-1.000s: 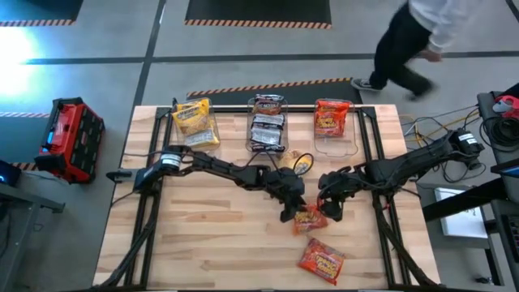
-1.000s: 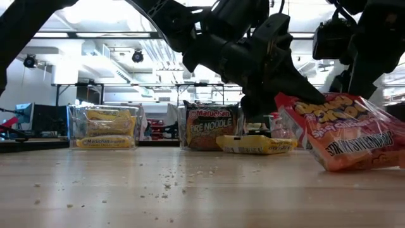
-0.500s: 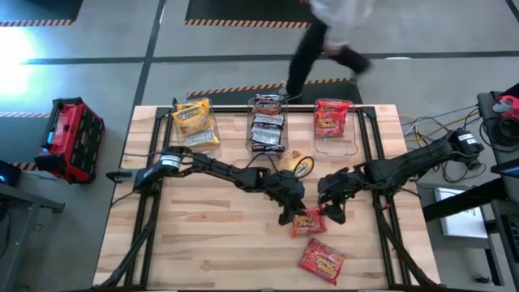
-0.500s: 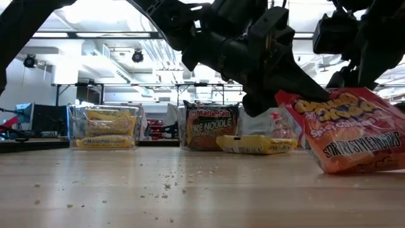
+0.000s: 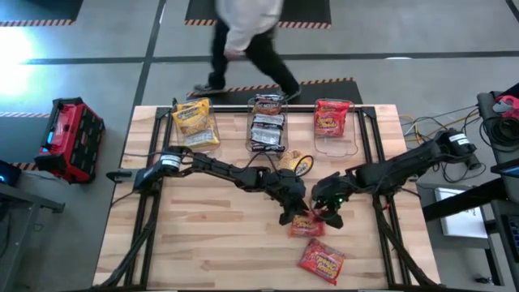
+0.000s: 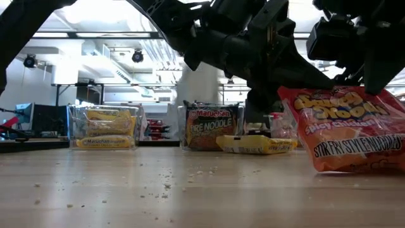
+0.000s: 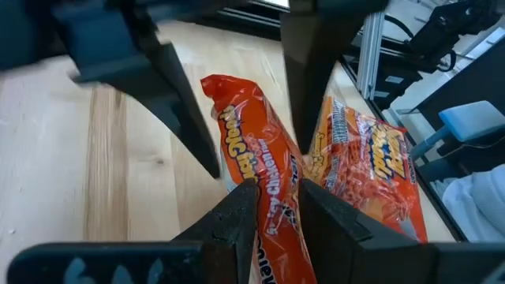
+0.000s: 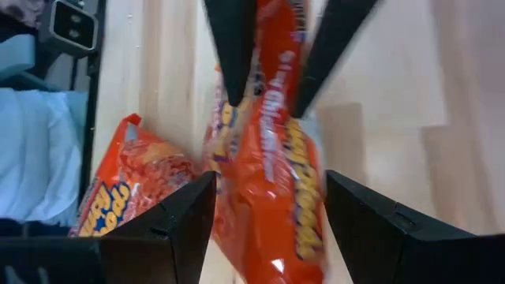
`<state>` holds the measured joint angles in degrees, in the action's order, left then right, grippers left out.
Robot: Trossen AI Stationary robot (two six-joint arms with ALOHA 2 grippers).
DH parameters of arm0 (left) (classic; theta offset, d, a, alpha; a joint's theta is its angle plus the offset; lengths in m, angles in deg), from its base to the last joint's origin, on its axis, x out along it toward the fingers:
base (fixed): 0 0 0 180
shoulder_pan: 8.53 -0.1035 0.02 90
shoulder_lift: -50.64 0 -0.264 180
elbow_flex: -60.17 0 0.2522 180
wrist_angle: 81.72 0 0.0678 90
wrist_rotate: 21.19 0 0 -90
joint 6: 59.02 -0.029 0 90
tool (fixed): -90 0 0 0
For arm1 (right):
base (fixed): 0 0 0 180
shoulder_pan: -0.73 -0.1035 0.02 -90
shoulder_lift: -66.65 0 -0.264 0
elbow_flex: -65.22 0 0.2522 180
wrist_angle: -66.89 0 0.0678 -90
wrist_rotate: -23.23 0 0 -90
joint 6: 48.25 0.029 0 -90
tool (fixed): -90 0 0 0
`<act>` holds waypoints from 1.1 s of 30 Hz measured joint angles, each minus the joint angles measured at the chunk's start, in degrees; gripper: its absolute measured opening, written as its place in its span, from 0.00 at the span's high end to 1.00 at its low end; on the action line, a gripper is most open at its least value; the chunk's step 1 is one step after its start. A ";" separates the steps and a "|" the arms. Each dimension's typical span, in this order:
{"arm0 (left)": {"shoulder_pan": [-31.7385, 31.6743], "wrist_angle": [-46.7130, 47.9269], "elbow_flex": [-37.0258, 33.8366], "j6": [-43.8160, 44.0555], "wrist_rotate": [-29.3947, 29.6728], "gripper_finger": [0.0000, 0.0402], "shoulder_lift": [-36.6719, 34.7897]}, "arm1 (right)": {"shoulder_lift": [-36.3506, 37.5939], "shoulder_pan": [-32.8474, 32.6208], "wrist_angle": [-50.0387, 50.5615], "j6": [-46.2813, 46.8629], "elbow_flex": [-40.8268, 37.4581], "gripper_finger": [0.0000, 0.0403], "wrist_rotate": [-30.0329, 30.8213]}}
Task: Sort Maruchan noodles
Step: Put the orange noodle pack into the right transparent bin
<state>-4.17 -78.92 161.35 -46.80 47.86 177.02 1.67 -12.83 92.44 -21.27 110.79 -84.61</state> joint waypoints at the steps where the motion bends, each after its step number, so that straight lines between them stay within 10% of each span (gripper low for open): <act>1: 0.00 0.00 0.00 0.00 0.00 0.80 0.00 | -0.68 -0.01 -0.83 -0.10 0.00 0.46 -0.57; 33: -0.11 -0.41 0.09 3.28 -0.99 0.78 -2.52 | -4.80 -0.04 -3.67 -0.84 0.04 0.73 -5.64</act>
<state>-4.28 -79.33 161.44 -43.52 46.87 174.51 -3.13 -12.87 88.77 -22.11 110.84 -90.25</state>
